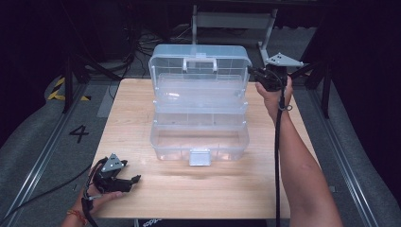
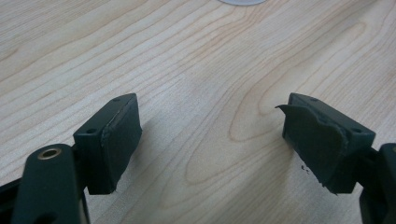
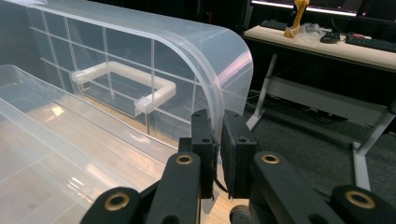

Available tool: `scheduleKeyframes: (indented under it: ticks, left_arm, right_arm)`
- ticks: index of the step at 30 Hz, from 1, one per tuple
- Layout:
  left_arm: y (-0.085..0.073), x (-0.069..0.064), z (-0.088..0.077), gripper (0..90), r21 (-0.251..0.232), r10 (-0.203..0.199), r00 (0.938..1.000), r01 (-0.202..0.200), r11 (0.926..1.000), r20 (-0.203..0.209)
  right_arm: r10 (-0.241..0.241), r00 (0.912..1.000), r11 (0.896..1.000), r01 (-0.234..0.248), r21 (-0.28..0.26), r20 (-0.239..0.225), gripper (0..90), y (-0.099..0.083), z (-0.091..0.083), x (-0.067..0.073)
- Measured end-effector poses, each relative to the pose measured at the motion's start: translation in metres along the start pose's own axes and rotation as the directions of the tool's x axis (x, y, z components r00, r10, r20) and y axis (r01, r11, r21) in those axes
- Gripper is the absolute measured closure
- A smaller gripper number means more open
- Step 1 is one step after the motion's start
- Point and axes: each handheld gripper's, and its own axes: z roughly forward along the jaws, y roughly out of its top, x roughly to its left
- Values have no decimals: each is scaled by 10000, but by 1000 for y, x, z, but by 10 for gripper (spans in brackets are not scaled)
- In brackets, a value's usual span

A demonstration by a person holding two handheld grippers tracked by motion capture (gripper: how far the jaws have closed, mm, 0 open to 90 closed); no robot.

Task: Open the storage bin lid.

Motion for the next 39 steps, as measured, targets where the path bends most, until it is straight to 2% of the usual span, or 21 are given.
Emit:
scheduleKeyframes:
  ticks: [16, 32, 39]
  left_arm:
    - [0, -1, 1, 190, -37, -115, 9999, 115, 9999, -73]
    - [0, -1, 1, 189, -35, -63, 9999, 63, 10000, -79]
    - [0, 0, 1, 189, -34, -61, 10000, 61, 10000, -70]
  right_arm:
    - [326, 9994, 9990, -322, 307, -143, 841, 5, 12, -9]
    - [351, 9990, 9976, -333, 606, -291, 835, 8, 21, -15]
    - [514, 9982, 9962, -490, 715, -321, 835, 9, 25, -17]
